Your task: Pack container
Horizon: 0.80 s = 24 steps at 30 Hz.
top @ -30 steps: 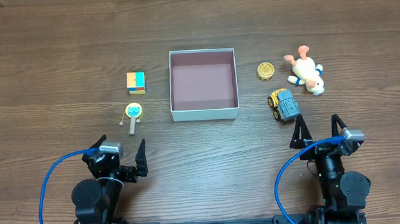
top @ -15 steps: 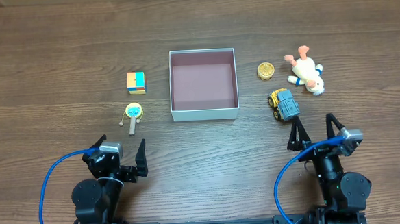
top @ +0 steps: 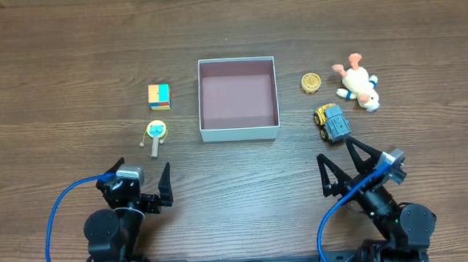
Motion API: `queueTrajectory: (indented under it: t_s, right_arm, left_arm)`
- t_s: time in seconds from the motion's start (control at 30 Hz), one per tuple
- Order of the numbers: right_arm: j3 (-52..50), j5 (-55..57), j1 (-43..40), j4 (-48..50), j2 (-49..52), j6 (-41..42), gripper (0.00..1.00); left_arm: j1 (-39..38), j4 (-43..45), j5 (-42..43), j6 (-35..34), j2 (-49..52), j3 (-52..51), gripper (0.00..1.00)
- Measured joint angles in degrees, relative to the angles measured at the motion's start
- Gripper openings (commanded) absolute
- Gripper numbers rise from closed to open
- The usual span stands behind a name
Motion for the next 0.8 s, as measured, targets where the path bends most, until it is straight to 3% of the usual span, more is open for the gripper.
queueTrajectory:
  t_s: [0.13, 0.43, 0.8]
  right_arm:
    - [5.62, 0.50, -0.02, -1.03, 0.00, -0.83, 1.00]
    - [25.66, 9.90, 0.00, -19.93, 4.44, -8.55, 1.00]
    - [47.04, 17.44, 0.00, -39.65, 31.41, -15.30, 1.00]
  left_arm:
    - [0.00, 0.00, 0.00, 0.00, 0.00, 0.00, 1.00]
    - [0.00, 0.00, 0.00, 0.00, 0.00, 0.00, 1.00]
    - [0.00, -0.04, -0.02, 0.00, 0.00, 0.02, 1.00]
